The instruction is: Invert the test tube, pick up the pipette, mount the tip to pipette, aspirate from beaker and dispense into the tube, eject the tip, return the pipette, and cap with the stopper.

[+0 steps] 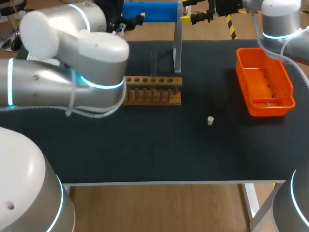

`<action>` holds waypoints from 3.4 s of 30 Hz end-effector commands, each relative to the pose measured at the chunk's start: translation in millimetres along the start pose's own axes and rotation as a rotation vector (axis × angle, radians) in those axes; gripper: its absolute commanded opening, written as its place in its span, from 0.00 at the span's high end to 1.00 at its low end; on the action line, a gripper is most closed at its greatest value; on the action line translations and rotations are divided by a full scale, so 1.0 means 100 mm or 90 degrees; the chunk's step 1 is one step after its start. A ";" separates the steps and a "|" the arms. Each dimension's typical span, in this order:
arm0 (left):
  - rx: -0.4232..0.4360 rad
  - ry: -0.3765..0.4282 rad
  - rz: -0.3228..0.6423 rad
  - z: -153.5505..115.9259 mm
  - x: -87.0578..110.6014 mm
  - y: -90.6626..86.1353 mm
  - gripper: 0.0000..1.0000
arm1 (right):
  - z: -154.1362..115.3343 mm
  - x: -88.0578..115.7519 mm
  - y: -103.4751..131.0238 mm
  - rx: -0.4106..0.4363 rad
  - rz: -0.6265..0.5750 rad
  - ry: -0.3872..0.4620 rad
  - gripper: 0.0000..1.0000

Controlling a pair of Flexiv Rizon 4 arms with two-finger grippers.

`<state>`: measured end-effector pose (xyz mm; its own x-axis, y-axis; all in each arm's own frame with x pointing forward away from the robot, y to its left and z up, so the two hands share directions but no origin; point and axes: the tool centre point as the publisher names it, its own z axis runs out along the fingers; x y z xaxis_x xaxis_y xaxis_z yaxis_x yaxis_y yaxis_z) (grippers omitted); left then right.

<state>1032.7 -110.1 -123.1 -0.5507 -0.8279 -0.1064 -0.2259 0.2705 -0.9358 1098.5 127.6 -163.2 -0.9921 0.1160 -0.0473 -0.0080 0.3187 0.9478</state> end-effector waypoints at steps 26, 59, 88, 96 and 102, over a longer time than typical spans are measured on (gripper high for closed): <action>-0.033 0.406 0.099 0.11 0.52 0.60 0.00 | -0.01 -0.01 0.01 0.002 0.000 0.003 0.00; -0.025 0.391 0.121 0.04 0.88 0.91 0.00 | -0.01 -0.01 0.01 0.002 0.000 0.003 0.00; -0.035 0.407 0.151 0.17 0.85 0.94 0.00 | -0.01 -0.01 0.01 0.002 0.000 0.003 0.00; -0.041 0.437 0.151 0.28 0.88 1.08 0.00 | -0.01 -0.01 0.01 0.002 0.000 0.003 0.00; -0.052 0.466 0.154 0.41 0.95 1.20 0.00 | -0.01 -0.01 0.01 0.002 0.000 0.003 0.00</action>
<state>976.5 -171.5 -252.1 -0.9730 -0.2281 -0.0348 -0.0783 0.4686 -0.8799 1098.5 127.5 -163.2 -0.9921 0.1161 -0.0473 -0.0079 0.3187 0.9478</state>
